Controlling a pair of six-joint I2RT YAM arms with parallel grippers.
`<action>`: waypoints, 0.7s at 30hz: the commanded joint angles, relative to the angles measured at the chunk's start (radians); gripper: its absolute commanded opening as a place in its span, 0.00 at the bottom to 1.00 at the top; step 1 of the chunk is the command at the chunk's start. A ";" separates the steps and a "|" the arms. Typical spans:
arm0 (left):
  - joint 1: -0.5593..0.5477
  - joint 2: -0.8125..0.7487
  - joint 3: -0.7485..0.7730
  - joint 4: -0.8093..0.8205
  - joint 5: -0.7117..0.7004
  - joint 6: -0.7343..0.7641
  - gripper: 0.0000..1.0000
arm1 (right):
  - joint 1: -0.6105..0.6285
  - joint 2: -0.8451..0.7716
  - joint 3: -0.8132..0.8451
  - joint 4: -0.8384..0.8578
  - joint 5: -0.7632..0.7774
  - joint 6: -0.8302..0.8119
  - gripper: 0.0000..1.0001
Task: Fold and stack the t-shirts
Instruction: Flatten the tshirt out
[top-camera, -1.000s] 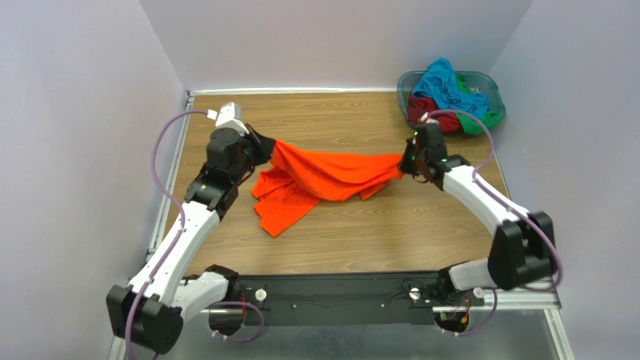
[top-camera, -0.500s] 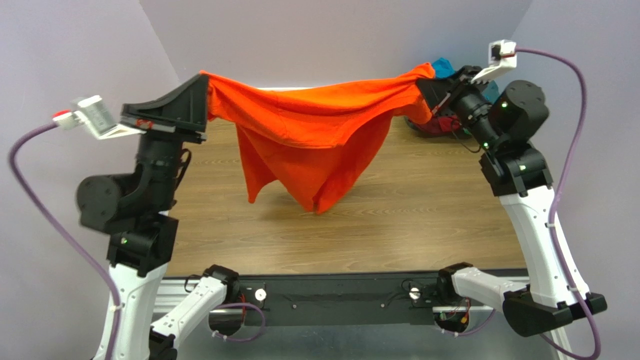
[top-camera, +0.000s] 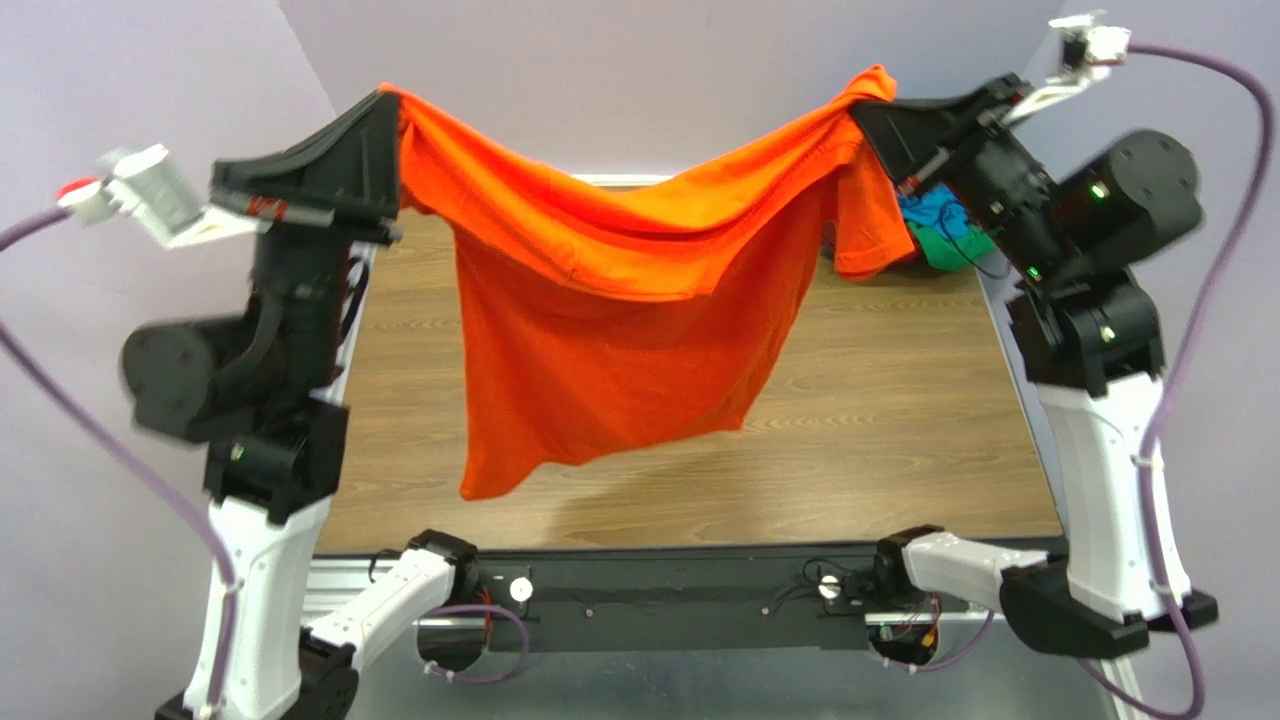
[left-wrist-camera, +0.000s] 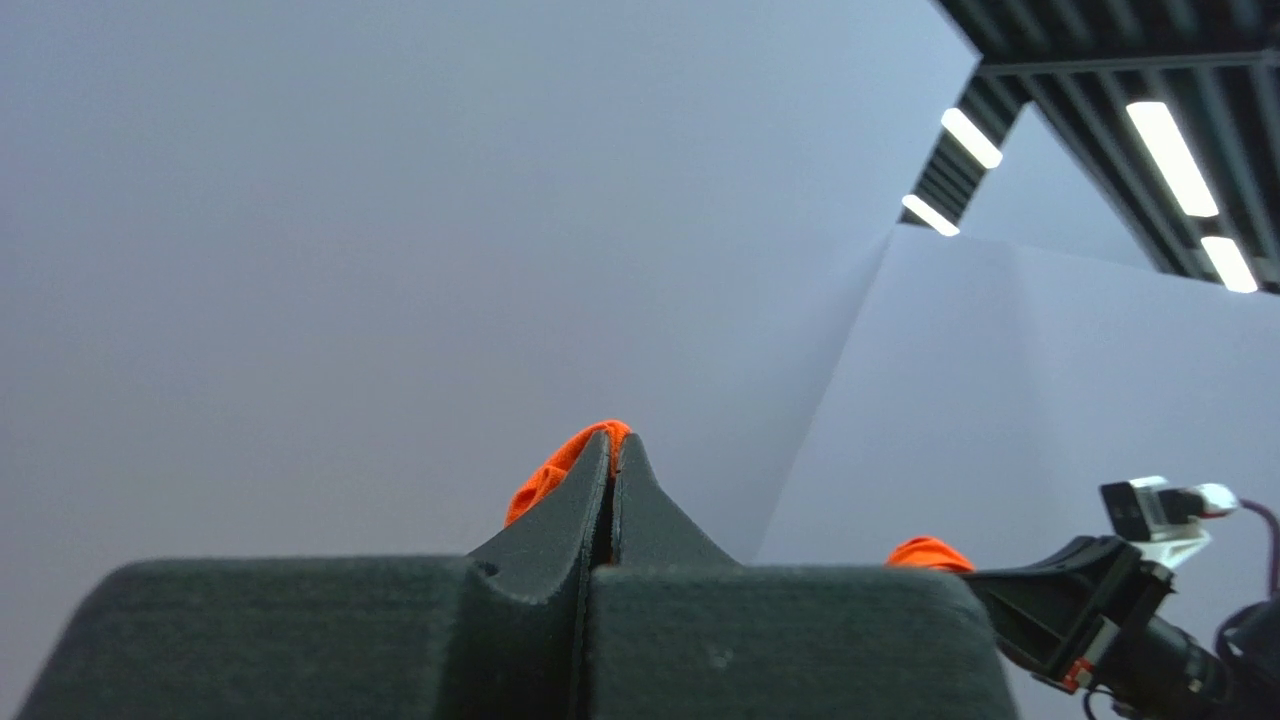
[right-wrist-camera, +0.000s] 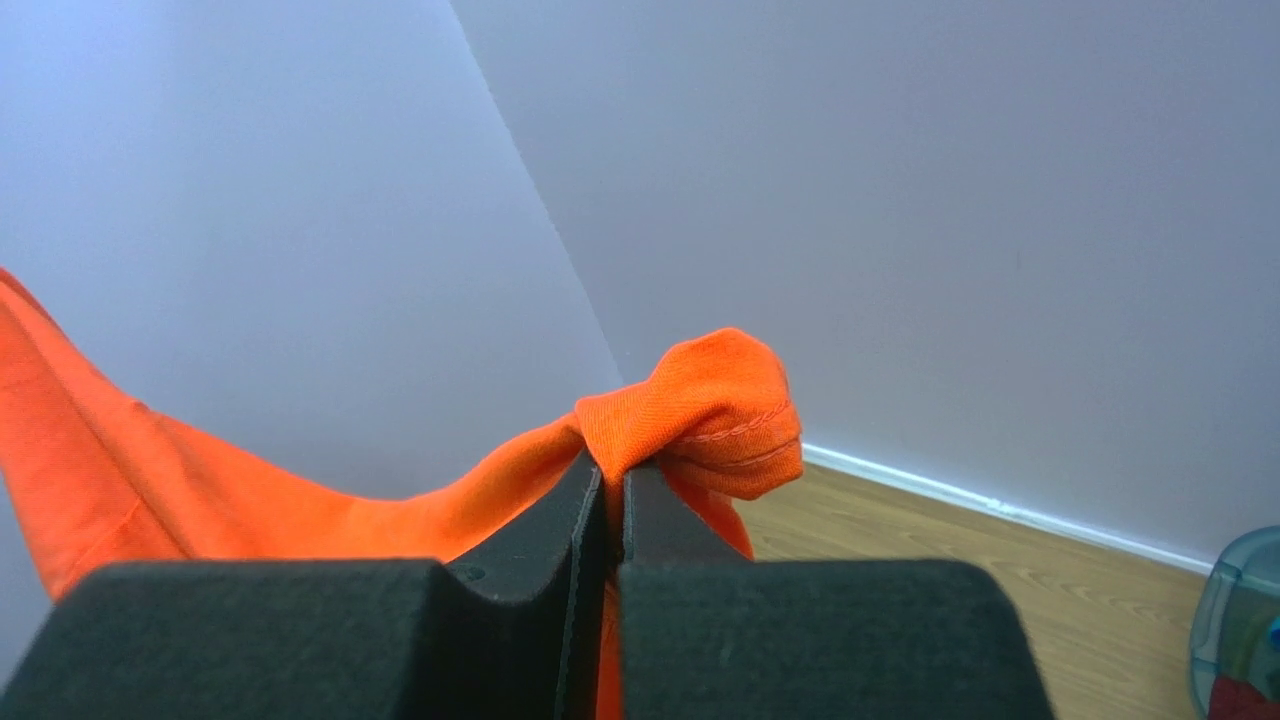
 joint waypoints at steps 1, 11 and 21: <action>0.005 0.136 0.017 -0.008 -0.137 0.037 0.00 | -0.001 0.160 0.040 -0.015 0.043 -0.065 0.11; 0.248 0.555 0.369 -0.013 0.151 -0.013 0.00 | -0.001 0.585 0.434 -0.020 0.247 -0.259 0.11; 0.322 0.733 0.713 -0.071 0.289 -0.062 0.00 | -0.001 0.636 0.534 -0.018 0.238 -0.315 0.11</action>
